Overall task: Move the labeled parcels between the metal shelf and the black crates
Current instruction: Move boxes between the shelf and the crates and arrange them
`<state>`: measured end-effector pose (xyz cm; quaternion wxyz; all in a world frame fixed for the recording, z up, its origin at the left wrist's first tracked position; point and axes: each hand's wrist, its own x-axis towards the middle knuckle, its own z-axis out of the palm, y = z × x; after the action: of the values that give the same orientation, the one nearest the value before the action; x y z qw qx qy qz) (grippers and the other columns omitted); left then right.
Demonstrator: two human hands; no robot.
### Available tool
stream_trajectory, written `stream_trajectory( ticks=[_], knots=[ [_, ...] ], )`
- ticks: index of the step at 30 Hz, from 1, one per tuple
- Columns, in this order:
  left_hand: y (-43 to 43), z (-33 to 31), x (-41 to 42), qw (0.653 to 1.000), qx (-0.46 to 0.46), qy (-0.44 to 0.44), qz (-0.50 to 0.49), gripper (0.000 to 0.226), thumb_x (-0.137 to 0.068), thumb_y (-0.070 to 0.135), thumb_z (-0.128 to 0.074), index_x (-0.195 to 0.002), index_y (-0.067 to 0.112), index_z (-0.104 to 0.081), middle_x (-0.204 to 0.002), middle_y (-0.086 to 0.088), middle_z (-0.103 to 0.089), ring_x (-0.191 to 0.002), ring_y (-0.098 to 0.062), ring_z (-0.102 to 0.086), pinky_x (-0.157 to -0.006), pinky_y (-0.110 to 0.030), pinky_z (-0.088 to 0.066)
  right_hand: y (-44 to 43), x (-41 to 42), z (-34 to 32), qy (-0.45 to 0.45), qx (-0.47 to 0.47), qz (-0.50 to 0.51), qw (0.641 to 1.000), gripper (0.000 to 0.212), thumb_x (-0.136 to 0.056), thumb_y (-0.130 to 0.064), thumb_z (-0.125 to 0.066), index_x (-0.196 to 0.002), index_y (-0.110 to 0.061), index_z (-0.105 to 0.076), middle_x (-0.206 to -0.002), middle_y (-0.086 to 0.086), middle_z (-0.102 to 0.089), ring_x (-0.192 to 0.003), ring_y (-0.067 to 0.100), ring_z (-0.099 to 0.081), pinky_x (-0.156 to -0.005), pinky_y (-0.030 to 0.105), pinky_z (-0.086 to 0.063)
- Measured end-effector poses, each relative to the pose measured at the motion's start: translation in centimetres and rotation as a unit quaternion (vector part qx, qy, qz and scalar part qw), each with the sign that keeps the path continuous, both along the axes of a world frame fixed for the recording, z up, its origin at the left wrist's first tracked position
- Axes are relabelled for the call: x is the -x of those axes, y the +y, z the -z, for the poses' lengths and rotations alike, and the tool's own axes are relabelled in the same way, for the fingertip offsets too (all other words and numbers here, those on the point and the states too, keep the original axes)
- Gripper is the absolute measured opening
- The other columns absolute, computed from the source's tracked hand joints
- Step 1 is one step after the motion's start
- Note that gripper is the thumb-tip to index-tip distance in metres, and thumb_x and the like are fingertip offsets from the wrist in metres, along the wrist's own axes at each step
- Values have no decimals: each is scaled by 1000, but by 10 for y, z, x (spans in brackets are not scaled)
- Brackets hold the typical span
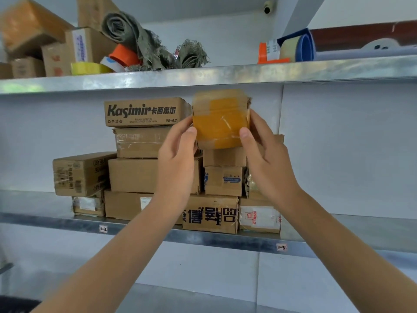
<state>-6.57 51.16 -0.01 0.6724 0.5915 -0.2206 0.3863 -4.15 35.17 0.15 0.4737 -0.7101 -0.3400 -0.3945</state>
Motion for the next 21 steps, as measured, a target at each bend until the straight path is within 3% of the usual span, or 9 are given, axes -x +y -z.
stream_trajectory(
  ticks=[3,7,11,14,18,21],
  knots=[
    [12,14,15,999,23,-27,-13,26,-97,32,-46,-117,31,-62,-121,3,-67,-115,-12,-62,-95,-32,-52,13,7,10,-10,-31,-68,997,42,-106,-40,-38,-146,-28,-42,-133,-19,-57,-120,-10,-52,-91,5,-45],
    [32,37,31,997,71,-21,-17,19,-98,32,-48,-90,36,-65,-117,-5,-67,-113,-17,-64,-92,-33,-55,33,14,25,-15,-56,-109,992,27,-108,-33,-36,-129,-26,-52,-112,-29,-59,-109,-11,-55,-82,3,-44],
    [58,62,45,993,102,24,-61,20,-93,45,-53,-76,40,-62,-102,4,-68,-105,-12,-66,-89,-32,-55,62,15,49,33,-61,-165,984,18,-108,-28,-39,-109,-17,-53,-87,-13,-59,-81,2,-58,-71,14,-47],
    [79,86,57,986,111,65,-110,20,-85,55,-61,-74,38,-58,-93,10,-63,-93,-12,-59,-87,-38,-50,86,14,72,89,-58,-225,969,23,-104,-31,-46,-97,-10,-52,-69,-16,-50,-62,-3,-48,-61,9,-40],
    [101,124,75,973,121,104,-164,26,-73,57,-71,-79,33,-62,-95,14,-70,-99,-7,-67,-92,-40,-53,117,13,112,223,-89,-272,932,37,-90,-55,-52,-87,-18,-56,-72,-16,-56,-69,1,-52,-67,14,-45],
    [109,158,82,960,131,142,-201,33,-76,56,-74,-90,28,-62,-94,16,-71,-95,-2,-67,-86,-33,-50,139,13,148,349,-109,-261,894,55,-75,-68,-54,-99,-20,-64,-92,-12,-69,-87,2,-65,-84,27,-54]
  ],
)
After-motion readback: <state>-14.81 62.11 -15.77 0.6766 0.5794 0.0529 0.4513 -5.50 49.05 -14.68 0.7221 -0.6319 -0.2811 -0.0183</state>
